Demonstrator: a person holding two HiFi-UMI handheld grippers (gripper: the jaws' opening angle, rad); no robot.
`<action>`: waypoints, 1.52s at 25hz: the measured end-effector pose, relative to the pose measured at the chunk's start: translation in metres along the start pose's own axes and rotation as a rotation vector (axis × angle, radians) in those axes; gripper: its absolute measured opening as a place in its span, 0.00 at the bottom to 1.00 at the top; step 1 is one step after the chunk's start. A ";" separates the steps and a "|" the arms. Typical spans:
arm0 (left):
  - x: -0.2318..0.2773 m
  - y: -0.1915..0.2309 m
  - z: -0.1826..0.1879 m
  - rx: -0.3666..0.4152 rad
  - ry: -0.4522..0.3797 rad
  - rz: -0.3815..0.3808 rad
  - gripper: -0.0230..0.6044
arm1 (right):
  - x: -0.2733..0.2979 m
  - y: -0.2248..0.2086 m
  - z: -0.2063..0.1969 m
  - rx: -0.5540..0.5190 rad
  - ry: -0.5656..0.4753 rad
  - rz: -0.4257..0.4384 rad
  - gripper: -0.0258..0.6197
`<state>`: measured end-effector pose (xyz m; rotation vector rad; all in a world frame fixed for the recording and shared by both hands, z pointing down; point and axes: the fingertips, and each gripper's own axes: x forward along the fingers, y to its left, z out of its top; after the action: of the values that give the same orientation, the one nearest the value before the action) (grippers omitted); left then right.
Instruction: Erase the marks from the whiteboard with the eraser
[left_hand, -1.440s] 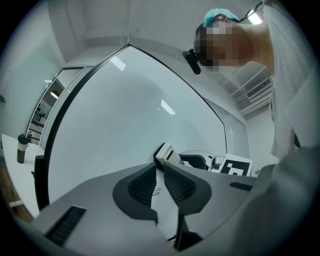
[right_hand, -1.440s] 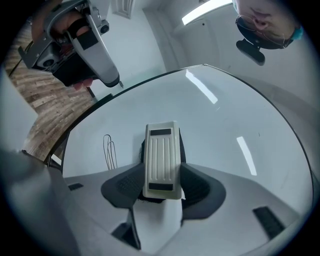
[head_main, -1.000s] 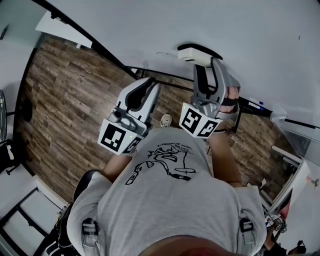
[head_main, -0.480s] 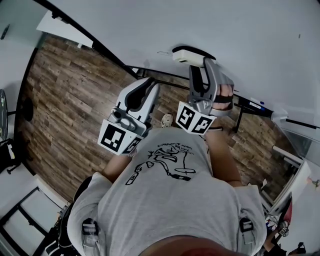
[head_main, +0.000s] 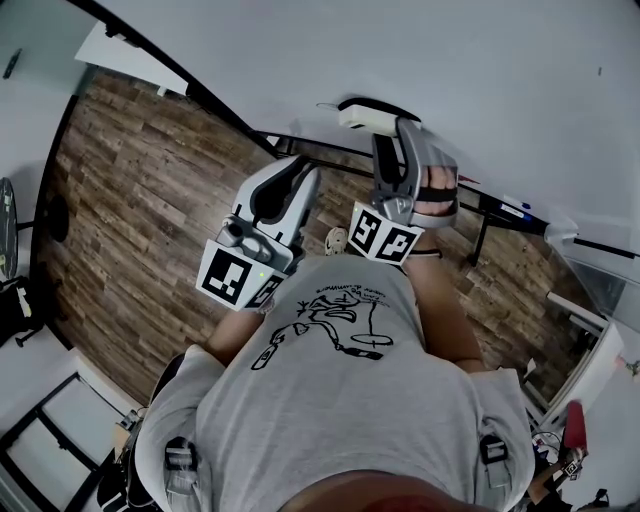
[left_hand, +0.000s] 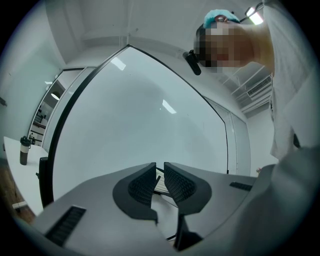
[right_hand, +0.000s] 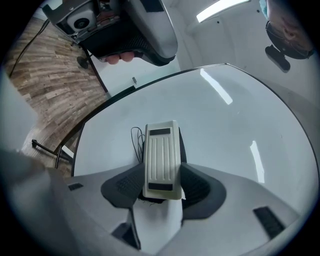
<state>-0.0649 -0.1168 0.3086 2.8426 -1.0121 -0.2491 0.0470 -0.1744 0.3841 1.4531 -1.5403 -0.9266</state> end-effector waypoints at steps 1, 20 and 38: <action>-0.001 0.001 0.000 0.002 -0.001 0.002 0.13 | 0.001 0.001 0.000 -0.004 0.000 -0.002 0.40; -0.011 0.002 0.003 0.000 -0.009 0.024 0.13 | 0.009 0.042 -0.009 -0.056 0.035 0.073 0.40; -0.019 0.004 0.003 -0.001 -0.009 0.044 0.13 | 0.018 0.075 -0.019 -0.066 0.059 0.146 0.41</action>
<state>-0.0824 -0.1077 0.3085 2.8166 -1.0749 -0.2582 0.0341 -0.1869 0.4612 1.2922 -1.5355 -0.8332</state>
